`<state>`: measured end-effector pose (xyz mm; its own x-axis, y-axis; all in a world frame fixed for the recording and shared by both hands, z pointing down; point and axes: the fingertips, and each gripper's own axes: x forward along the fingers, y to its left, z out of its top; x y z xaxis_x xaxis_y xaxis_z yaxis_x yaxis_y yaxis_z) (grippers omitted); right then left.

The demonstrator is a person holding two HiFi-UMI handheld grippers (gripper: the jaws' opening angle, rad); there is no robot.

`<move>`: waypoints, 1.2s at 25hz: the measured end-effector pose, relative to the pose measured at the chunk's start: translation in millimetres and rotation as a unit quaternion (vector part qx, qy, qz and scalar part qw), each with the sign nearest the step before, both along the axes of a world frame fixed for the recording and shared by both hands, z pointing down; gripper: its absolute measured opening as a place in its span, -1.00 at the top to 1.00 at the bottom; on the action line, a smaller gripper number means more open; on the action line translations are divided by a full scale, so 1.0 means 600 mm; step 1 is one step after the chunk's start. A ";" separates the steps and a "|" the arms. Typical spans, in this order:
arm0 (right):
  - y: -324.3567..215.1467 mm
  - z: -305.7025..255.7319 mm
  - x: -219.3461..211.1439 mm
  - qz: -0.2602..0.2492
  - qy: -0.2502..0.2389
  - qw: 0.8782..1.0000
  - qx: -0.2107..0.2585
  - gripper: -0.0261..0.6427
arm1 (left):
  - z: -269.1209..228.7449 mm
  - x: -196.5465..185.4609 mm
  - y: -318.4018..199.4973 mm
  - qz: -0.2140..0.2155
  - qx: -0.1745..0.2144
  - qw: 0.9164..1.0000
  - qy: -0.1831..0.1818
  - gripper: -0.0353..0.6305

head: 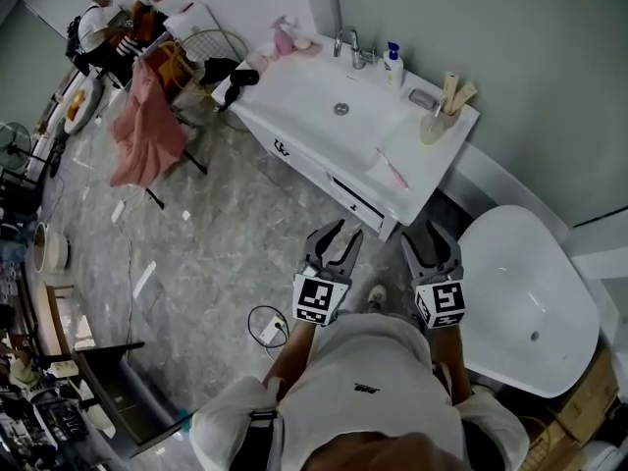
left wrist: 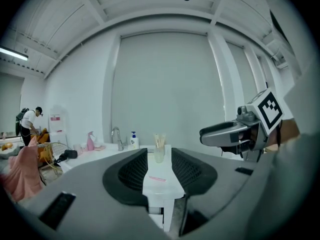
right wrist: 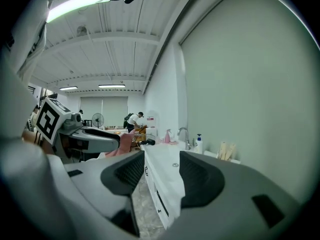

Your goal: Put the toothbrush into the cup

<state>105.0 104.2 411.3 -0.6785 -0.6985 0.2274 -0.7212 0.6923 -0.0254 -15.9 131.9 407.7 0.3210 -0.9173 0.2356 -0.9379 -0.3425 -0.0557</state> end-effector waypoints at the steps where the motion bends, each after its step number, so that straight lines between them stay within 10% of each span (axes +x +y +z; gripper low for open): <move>1: -0.008 0.001 0.002 -0.004 0.001 1.000 -0.001 0.24 | 0.000 0.004 -0.008 -0.002 0.000 1.000 0.000 0.40; 30: -0.204 0.012 -0.030 -0.004 0.004 1.000 -0.011 0.27 | 0.007 -0.014 -0.199 0.006 0.007 1.000 0.005 0.40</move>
<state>86.8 -18.5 418.7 -0.6823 -0.6873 0.2490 -0.7156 0.6976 -0.0351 -24.1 12.5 412.1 0.3345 -0.9162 0.2204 -0.9341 -0.3533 -0.0509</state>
